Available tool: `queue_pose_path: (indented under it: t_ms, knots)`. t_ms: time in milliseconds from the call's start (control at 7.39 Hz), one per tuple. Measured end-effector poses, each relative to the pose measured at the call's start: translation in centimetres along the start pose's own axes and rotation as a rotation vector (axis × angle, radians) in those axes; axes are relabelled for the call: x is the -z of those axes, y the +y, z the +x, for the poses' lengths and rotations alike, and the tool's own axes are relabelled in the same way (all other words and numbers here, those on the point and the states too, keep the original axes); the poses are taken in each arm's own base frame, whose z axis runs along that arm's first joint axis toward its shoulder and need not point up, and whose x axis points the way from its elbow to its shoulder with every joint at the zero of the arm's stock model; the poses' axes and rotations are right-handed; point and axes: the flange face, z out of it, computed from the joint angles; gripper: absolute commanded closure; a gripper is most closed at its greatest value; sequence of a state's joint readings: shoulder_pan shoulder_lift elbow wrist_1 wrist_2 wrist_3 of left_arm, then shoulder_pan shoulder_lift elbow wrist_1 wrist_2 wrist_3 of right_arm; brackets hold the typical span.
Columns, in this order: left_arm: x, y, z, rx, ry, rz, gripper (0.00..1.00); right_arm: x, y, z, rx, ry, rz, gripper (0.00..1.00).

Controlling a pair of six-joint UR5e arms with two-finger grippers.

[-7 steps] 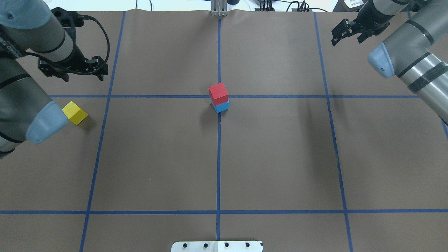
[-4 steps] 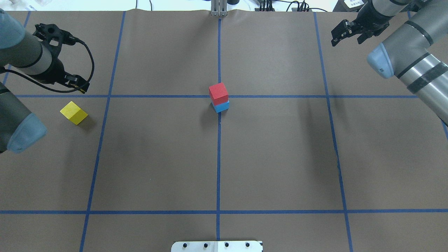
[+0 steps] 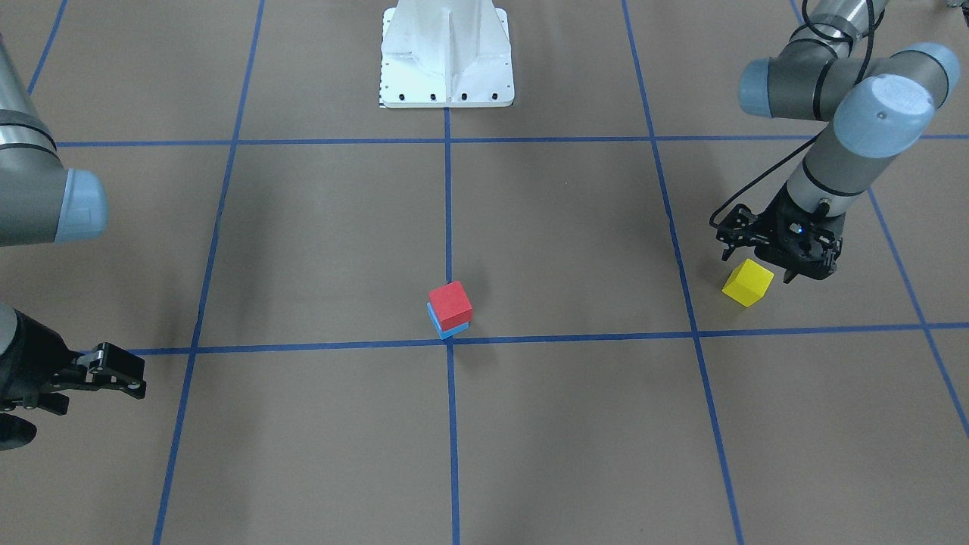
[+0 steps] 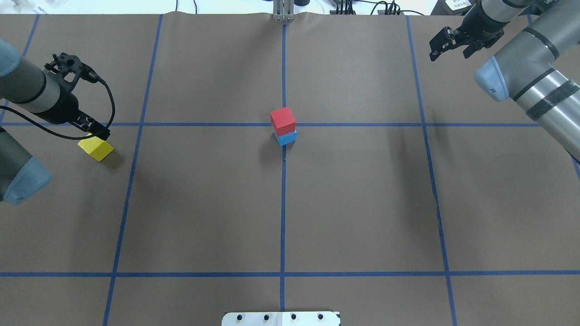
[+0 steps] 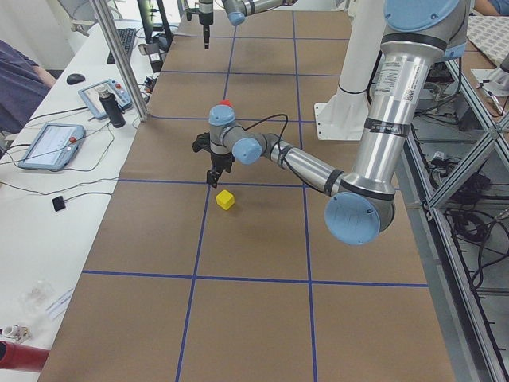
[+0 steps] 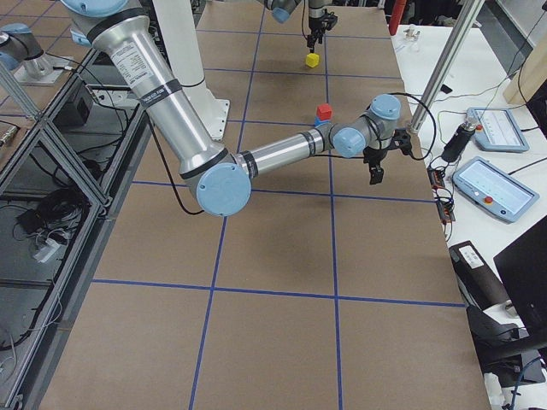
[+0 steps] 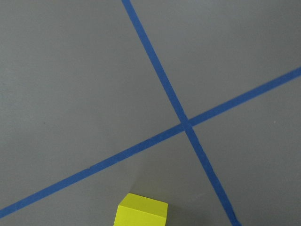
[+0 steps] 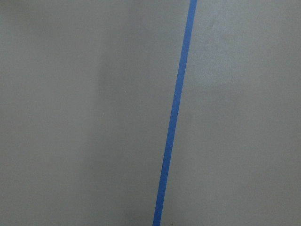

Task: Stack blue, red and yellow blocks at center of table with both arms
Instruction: 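Lower the left gripper onto the yellow cube, close and lift it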

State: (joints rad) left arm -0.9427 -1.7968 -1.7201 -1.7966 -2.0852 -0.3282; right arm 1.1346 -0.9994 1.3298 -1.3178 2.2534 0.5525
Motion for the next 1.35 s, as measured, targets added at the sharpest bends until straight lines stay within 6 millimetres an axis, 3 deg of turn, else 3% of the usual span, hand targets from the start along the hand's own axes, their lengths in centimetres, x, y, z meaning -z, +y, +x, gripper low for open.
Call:
queue_pose_path:
  t_ms: [541, 1354]
  knots:
    - [-3.5, 0.7, -1.6, 0.008, 0.014, -0.057, 0.00, -0.1, 0.1, 0.0, -0.004, 0.000, -0.001, 0.01]
    - [-7.0, 0.6, -2.9, 0.018, 0.034, -0.089, 0.00, -0.3, 0.3, 0.2, -0.007, 0.001, -0.004, 0.01]
